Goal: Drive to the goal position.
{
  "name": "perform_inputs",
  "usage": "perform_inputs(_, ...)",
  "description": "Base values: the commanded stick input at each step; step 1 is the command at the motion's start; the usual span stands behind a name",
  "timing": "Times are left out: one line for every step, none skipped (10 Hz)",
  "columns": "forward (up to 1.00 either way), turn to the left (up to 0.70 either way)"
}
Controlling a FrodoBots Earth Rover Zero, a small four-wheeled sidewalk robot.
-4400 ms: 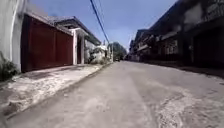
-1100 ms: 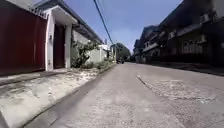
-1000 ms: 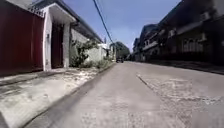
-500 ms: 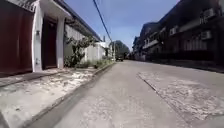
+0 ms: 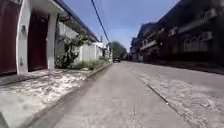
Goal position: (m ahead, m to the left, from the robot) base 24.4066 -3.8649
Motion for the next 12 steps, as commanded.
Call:
perform_inputs(0.98,-0.11)
perform_inputs(0.97,-0.09)
perform_inputs(0.96,-0.10)
perform_inputs(0.95,-0.21)
perform_inputs(0.94,-0.14)
perform_inputs(0.94,-0.06)
perform_inputs(0.95,-0.05)
perform_inputs(0.95,-0.04)
perform_inputs(0.96,-0.03)
perform_inputs(1.00,0.00)
perform_inputs(1.00,0.00)
perform_inputs(1.00,0.00)
